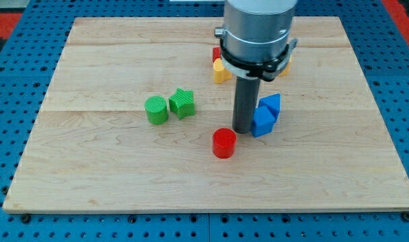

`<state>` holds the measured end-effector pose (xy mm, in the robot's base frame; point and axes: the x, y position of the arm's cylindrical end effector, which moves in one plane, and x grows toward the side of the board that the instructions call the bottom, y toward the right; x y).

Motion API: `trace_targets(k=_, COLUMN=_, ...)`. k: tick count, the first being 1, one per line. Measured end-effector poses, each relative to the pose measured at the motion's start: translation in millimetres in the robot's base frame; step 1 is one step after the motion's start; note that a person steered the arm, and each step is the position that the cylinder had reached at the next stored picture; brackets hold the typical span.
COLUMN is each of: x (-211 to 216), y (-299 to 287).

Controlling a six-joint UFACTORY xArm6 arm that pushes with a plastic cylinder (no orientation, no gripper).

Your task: Separate the yellow heart and red star

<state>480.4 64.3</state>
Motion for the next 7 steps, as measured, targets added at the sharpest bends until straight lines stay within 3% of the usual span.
trace_targets(k=1, x=8.1, y=1.6)
trace_targets(k=2, x=50.6, y=-40.9)
trace_targets(k=3, x=38.2, y=-21.1)
trace_targets(k=6, x=-120.9, y=29.6)
trace_targets(k=7, x=-160.0, y=15.4)
